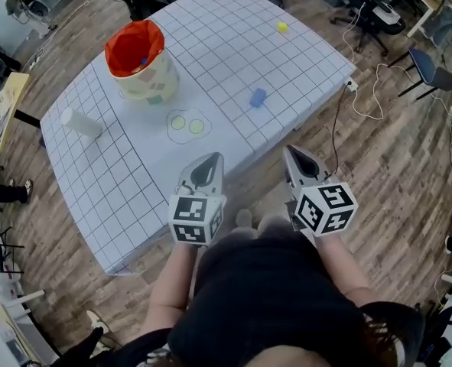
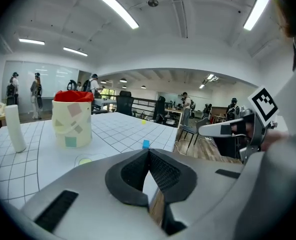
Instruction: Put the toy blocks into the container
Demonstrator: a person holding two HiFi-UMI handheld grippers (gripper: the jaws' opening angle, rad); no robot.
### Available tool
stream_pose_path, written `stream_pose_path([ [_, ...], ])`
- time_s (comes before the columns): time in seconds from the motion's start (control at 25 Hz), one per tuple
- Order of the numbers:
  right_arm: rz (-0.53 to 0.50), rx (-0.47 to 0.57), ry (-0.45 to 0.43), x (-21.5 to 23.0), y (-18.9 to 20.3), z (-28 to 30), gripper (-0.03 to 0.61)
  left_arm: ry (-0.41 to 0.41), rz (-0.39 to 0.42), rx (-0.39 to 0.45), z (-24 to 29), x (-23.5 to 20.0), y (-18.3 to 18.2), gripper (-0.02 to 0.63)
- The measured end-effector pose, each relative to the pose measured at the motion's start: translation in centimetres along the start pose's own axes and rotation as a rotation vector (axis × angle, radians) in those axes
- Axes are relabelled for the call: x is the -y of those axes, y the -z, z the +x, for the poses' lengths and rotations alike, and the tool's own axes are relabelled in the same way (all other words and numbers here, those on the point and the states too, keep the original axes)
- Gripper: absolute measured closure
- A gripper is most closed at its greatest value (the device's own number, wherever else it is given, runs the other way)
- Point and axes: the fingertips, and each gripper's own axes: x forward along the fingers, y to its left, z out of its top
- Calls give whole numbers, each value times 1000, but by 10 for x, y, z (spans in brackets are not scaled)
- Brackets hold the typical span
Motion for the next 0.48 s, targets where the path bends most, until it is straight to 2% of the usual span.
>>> stream_pose_path([
  [0.24,2,-14,34,17,-12,30,566,76,21,-15,39,-2,-14,597],
  [0.48,-7,-22,27,39,-25,64,566,86,55,-10,74,-6,-25,595],
])
